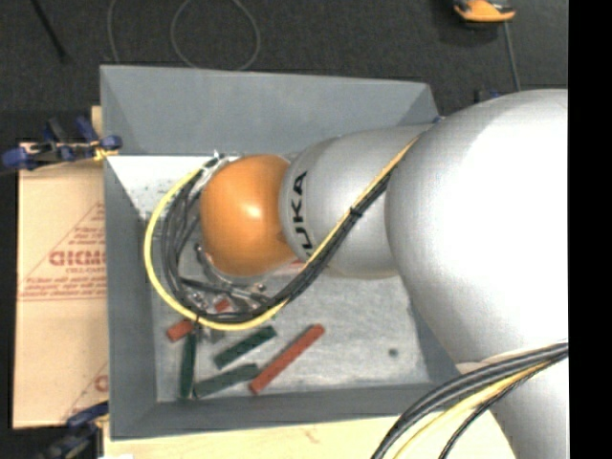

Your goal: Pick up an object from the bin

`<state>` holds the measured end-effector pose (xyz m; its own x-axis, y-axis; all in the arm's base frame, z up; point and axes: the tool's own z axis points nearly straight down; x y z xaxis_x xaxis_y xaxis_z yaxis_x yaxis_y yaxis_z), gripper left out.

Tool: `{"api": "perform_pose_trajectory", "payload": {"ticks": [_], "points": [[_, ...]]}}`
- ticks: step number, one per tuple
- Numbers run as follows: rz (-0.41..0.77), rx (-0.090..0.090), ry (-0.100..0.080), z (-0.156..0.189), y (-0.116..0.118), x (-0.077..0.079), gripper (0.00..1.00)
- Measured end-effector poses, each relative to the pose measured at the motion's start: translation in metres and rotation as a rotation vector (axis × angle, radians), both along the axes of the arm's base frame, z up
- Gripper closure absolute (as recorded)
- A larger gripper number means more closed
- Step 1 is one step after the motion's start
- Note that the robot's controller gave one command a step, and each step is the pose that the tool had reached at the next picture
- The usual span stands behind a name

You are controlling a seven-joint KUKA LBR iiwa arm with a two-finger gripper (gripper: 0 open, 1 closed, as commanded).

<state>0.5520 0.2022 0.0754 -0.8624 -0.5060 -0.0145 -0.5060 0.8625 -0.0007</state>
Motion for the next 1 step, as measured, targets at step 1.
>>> {"api": "perform_pose_trajectory", "payload": {"ticks": [1], "points": [[0.026, -0.003, -0.001, 0.1526, 0.0018, 0.0274, 1.0]]}}
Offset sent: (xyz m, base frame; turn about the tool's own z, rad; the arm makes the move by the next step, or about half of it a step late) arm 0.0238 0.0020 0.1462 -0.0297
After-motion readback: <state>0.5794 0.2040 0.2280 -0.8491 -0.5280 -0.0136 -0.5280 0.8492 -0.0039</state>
